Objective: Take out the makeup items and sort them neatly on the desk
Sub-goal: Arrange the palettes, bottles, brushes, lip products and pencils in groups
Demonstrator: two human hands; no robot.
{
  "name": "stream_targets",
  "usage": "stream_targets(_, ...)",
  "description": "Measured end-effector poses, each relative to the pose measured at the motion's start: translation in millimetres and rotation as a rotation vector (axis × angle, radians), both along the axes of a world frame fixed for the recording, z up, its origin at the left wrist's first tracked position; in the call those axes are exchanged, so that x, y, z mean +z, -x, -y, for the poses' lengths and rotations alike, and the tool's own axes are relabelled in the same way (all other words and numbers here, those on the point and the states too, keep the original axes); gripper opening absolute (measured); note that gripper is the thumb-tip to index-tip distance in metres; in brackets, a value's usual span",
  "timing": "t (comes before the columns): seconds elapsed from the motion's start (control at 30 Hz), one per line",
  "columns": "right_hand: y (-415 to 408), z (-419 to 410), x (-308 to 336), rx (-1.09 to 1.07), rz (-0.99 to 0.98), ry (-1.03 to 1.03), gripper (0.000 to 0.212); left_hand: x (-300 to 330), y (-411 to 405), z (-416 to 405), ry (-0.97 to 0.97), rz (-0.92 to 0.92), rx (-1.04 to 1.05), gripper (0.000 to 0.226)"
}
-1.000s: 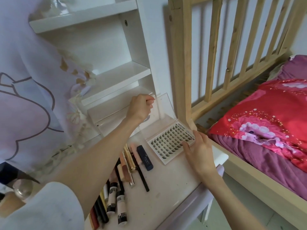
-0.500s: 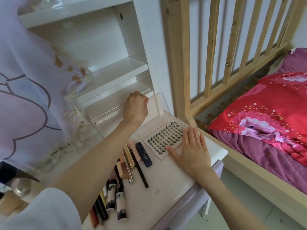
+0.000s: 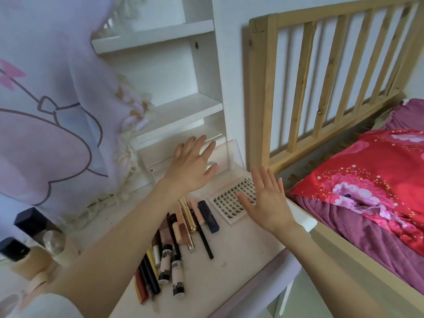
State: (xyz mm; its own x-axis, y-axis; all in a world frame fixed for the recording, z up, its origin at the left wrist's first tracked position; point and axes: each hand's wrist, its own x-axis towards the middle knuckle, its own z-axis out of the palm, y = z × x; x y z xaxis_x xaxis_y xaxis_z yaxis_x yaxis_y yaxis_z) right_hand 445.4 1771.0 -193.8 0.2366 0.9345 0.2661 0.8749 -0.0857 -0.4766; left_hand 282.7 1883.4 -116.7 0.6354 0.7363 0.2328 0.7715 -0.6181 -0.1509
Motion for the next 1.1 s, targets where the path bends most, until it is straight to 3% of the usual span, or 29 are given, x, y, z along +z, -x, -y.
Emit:
stream_targets(0.17,38.2,-12.2,47.5,0.124,0.200,-0.085,0.074,24.4,58.9,31.5,-0.122,0.056,0.044,0.064)
stream_targets(0.4,148.9,-9.6,68.9,0.458,0.120,-0.161,0.073,37.4,177.1,90.3,-0.236,0.114,0.226,0.055)
stream_targets(0.8,337.5,36.5,47.9,0.951,-0.025,-0.220,0.064,-5.9,360.9,208.1,-0.139,0.183,0.663,0.067)
stream_targets(1.1,411.2,55.2,-2.8,1.105,0.079,0.000,0.069,-80.5,435.7,277.8,-0.011,0.316,0.859,0.054)
